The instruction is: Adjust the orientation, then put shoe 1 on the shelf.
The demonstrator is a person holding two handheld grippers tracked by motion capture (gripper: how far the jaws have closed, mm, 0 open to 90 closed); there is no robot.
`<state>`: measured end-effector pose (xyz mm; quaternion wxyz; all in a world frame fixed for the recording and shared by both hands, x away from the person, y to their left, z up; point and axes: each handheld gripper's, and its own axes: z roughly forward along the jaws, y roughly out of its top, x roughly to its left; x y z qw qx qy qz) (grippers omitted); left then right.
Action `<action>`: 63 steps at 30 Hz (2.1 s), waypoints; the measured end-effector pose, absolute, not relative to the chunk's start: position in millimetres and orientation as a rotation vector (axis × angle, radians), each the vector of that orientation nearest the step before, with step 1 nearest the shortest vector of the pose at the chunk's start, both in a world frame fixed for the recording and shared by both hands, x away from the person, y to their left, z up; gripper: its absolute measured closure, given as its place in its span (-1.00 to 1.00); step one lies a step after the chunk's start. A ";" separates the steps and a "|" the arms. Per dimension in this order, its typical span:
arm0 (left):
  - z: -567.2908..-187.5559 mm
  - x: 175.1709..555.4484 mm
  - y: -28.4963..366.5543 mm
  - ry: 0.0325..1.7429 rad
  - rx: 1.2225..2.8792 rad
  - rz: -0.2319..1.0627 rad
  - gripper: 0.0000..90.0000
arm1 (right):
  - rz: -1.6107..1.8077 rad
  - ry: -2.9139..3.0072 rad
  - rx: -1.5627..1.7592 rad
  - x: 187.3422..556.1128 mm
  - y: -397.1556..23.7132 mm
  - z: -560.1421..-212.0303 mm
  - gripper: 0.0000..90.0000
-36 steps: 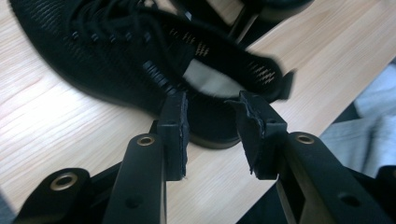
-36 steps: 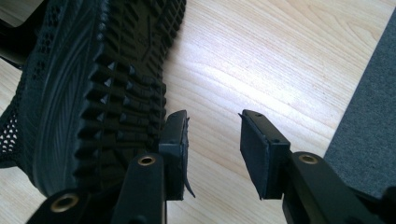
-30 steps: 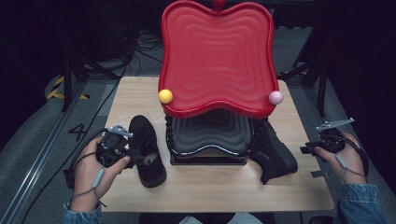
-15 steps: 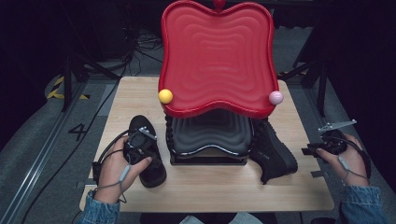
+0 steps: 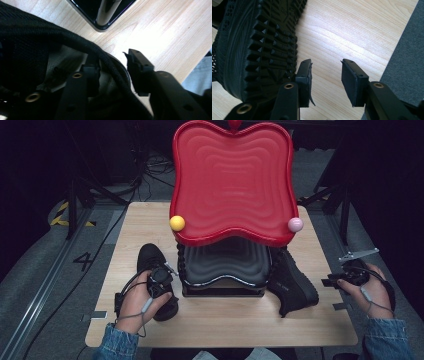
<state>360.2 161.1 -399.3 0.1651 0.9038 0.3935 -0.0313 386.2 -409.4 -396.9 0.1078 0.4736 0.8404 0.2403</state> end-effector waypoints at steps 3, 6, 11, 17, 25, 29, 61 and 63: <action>-401.1 360.3 161.8 1.116 2.571 -0.099 0.61 | 0.704 2.473 1.389 386.6 -409.0 -397.3 0.36; -402.7 359.3 162.5 1.123 2.562 -0.112 0.68 | 0.704 2.481 1.383 387.2 -407.9 -398.1 0.36; -403.9 358.4 162.3 1.119 2.564 -0.114 0.69 | 0.703 2.483 1.385 387.3 -407.5 -398.6 0.36; -404.6 357.2 161.5 1.102 2.566 -0.097 0.68 | 0.698 2.489 1.386 386.4 -408.3 -400.1 0.36; -405.2 357.5 165.5 1.135 2.521 -0.107 0.85 | 0.696 2.487 1.389 385.1 -408.5 -399.6 0.36; -404.9 354.5 167.7 1.114 2.507 -0.077 0.91 | 0.704 2.484 1.380 383.6 -408.7 -399.4 0.36; -296.3 355.3 189.8 1.044 2.512 -0.031 0.95 | 0.708 2.486 1.369 379.3 -407.4 -399.8 0.35; -287.7 354.1 190.7 1.047 2.503 -0.036 0.95 | 0.709 2.492 1.375 379.2 -406.5 -400.1 0.35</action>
